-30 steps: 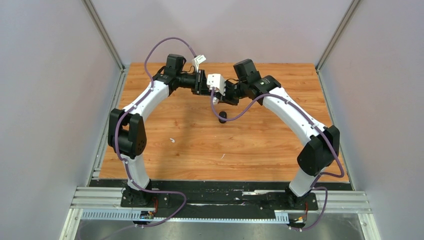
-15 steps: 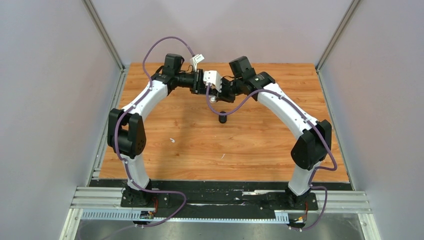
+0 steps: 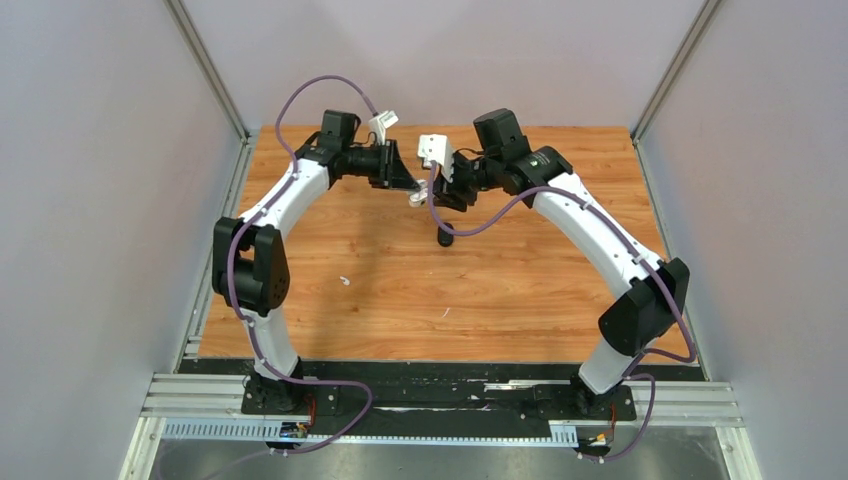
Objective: Insert the wireless bluetooth earbuds into the charging case
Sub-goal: Place the earbud in the charging case, then pick up the earbud from the center of the board.
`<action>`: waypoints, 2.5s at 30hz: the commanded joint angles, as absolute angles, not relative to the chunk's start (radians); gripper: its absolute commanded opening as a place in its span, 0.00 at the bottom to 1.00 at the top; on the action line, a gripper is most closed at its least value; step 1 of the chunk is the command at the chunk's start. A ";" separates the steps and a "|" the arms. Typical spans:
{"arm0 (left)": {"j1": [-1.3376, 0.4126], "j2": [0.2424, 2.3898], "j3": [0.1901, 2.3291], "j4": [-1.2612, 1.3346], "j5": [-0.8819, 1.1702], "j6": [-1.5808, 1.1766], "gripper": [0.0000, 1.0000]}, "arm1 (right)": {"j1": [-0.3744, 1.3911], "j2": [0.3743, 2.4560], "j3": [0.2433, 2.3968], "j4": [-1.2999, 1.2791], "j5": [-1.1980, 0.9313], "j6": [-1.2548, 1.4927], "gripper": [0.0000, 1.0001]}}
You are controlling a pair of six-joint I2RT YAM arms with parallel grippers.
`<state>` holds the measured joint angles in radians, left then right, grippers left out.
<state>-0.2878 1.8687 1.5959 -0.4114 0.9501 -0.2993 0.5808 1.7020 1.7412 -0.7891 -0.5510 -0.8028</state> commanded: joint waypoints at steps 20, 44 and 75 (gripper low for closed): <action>0.142 1.462 1.444 -0.713 0.582 -0.108 0.00 | 0.855 2.076 1.699 -0.267 -0.446 -0.202 0.42; 0.183 1.492 1.464 -0.645 0.613 -0.172 0.00 | 0.948 2.318 1.766 -0.122 -0.535 -0.358 0.40; 0.183 1.510 1.455 -0.629 0.640 -0.197 0.00 | 0.939 2.363 1.786 -0.160 -0.419 -0.397 0.36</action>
<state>0.1730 1.5169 1.4445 -0.6678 0.6201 -0.1806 0.9413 2.3642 1.7626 -0.1493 -0.4862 -0.3950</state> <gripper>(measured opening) 0.314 0.362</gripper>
